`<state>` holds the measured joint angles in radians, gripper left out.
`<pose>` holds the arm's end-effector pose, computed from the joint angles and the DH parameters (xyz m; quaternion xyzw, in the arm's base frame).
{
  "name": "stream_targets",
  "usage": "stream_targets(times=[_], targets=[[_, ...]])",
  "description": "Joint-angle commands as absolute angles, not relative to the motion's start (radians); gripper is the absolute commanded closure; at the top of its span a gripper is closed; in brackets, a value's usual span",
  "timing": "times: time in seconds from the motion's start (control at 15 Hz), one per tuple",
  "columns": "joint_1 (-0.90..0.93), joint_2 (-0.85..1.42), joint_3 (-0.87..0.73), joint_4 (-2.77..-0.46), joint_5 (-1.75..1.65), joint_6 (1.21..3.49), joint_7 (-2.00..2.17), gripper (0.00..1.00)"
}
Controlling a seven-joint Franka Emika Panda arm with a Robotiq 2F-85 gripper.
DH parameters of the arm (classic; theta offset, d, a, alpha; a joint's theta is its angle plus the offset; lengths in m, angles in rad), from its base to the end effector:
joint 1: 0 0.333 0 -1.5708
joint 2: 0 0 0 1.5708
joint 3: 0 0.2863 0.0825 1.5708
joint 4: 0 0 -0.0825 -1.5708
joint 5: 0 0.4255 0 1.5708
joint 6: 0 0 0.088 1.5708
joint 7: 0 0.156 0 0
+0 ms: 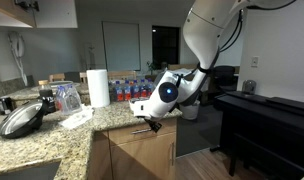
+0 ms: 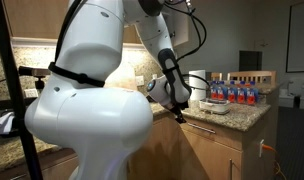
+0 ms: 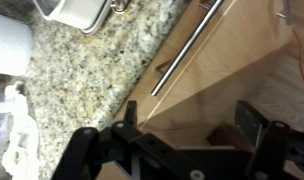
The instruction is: Open the drawer
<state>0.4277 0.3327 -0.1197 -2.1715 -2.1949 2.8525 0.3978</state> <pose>0.5408 0.2016 0.1298 0.4738 0.7781 0.2019 0.3594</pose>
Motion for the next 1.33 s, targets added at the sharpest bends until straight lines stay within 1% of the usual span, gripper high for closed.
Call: stream_targets(times=[0.0,0.13,0.27,0.33,0.53,0.8,0.93,1.07,1.2,1.27], targets=[[0.271,0.302,0.109,-2.233,-2.471,2.63,0.675,0.0],[0.146,0.292,0.245,-2.3,-2.616,2.491,0.839,0.0],[0.063,0.279,0.314,-2.363,-2.687,2.412,1.0,0.0],[0.115,0.257,0.303,-2.389,-2.61,2.381,1.027,0.0],[0.106,0.256,0.324,-2.462,-2.611,2.26,1.213,0.0],[0.141,0.318,0.333,-2.505,-2.61,2.018,1.42,0.0],[0.155,0.376,0.323,-2.479,-2.612,1.893,1.494,0.0],[0.268,0.415,0.225,-2.447,-2.612,1.795,1.557,0.0],[0.352,0.462,0.129,-2.39,-2.612,1.792,1.589,0.0],[0.379,0.494,0.085,-2.342,-2.612,1.83,1.599,0.0]])
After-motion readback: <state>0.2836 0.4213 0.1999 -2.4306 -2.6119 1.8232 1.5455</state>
